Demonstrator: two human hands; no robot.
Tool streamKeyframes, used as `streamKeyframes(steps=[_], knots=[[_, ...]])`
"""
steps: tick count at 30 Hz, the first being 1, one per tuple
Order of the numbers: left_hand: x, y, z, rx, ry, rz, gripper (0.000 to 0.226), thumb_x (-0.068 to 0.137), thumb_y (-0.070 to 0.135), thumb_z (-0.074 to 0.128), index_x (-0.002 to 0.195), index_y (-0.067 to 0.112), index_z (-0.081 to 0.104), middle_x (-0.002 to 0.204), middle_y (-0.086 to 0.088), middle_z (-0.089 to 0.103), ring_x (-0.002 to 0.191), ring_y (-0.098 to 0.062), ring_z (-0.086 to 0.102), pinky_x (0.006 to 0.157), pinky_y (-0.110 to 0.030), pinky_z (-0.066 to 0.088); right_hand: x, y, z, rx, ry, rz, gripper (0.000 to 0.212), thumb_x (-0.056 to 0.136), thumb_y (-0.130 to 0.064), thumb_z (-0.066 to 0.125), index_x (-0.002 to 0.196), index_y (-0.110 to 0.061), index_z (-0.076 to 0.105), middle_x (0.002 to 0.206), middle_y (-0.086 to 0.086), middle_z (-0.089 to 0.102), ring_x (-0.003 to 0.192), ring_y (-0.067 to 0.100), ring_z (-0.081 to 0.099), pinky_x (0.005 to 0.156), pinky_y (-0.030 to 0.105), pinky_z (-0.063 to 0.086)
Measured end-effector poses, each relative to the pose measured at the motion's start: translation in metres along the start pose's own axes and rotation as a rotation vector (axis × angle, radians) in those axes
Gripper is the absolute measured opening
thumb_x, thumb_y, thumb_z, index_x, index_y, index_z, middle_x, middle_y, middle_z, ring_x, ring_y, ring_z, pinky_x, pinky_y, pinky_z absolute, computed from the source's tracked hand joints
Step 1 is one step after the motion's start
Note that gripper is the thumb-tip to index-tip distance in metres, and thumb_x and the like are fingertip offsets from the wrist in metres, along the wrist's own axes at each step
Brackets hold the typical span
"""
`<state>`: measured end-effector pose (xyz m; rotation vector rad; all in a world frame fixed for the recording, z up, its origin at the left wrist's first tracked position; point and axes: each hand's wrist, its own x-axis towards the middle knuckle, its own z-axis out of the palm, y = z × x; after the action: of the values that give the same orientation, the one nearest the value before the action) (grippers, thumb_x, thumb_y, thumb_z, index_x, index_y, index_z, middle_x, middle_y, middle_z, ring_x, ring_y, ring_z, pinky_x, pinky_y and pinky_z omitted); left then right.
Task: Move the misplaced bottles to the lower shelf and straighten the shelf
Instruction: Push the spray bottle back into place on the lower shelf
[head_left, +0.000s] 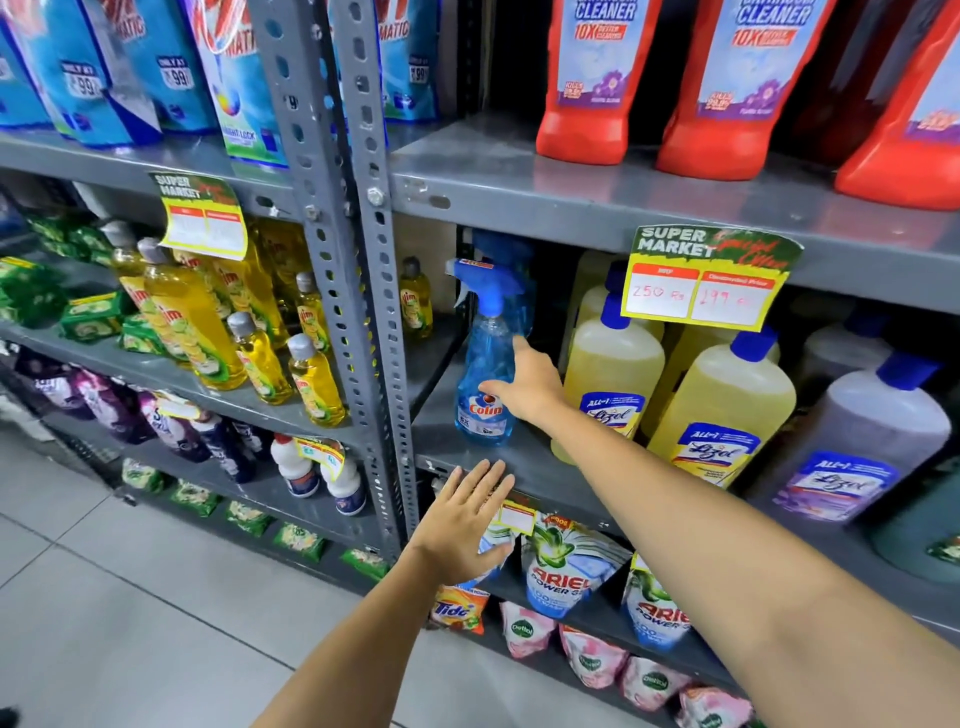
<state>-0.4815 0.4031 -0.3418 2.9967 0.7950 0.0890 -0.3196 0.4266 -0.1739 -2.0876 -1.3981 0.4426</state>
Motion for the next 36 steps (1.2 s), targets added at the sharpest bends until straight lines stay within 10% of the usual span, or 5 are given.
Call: streamKeyframes(steps=[13,36], knots=[[0.001,0.001,0.003,0.040,0.012,-0.021,0.086,0.092,0.067,0.032,0.156,0.019,-0.001,0.164,-0.003,-0.004,0.150,-0.022,-0.011,0.120,-0.047,-0.008,0.020,-0.003,0.006,-0.007,-0.164,-0.059,0.096,0.081,-0.034,0.079,0.155,-0.009,0.023,0.154,0.016,0.040,0.141,0.032,0.041,0.110,0.037,0.037],[-0.002,0.005,-0.007,0.003,-0.004,-0.013,0.087,0.093,0.064,0.037,0.156,0.016,0.001,0.164,-0.004,-0.005,0.150,-0.024,-0.011,0.122,-0.049,-0.002,0.012,-0.004,0.017,-0.065,-0.117,-0.056,0.094,0.088,-0.039,0.070,0.156,-0.013,0.011,0.142,0.018,0.053,0.126,0.035,0.055,0.094,0.042,0.048]])
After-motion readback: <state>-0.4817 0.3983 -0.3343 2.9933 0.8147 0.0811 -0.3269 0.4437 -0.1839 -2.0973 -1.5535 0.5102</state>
